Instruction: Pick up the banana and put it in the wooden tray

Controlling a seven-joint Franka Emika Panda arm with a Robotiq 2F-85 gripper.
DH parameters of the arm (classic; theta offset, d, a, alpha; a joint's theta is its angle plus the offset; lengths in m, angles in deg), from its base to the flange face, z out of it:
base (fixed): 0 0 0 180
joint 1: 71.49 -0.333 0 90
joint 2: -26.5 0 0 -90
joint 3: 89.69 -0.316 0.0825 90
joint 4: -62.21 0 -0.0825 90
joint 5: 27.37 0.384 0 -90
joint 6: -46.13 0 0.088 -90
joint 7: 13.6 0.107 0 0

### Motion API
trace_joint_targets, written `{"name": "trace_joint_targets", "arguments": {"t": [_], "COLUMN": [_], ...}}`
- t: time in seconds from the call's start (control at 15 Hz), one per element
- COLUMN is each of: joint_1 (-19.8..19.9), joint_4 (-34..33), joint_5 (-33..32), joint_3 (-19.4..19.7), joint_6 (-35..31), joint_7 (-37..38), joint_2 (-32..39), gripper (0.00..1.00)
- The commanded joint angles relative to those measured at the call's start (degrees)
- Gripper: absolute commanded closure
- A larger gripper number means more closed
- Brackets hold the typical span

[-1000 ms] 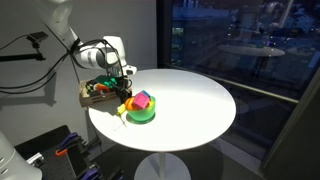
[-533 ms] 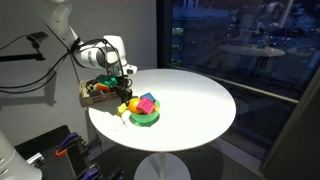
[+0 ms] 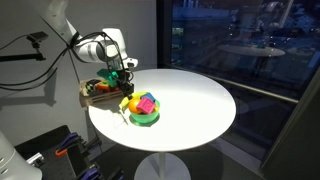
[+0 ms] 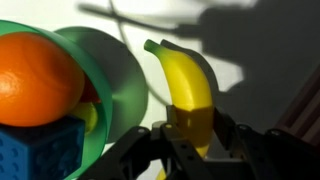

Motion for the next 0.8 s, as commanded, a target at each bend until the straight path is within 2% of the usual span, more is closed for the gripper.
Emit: {"name": "trace_joint_targets", "arguments": {"t": [0.0, 0.73], "joint_1": [-0.38, -3.32], "joint_4": [-1.78, -2.9], "joint_5": [1.55, 2.45], "joint_3": [-1.16, -6.08], "joint_6": [2.42, 2.28], "joint_7": [0.21, -1.48], "joint_2": [-1.88, -5.35], "gripper": [0.83, 0.83]}}
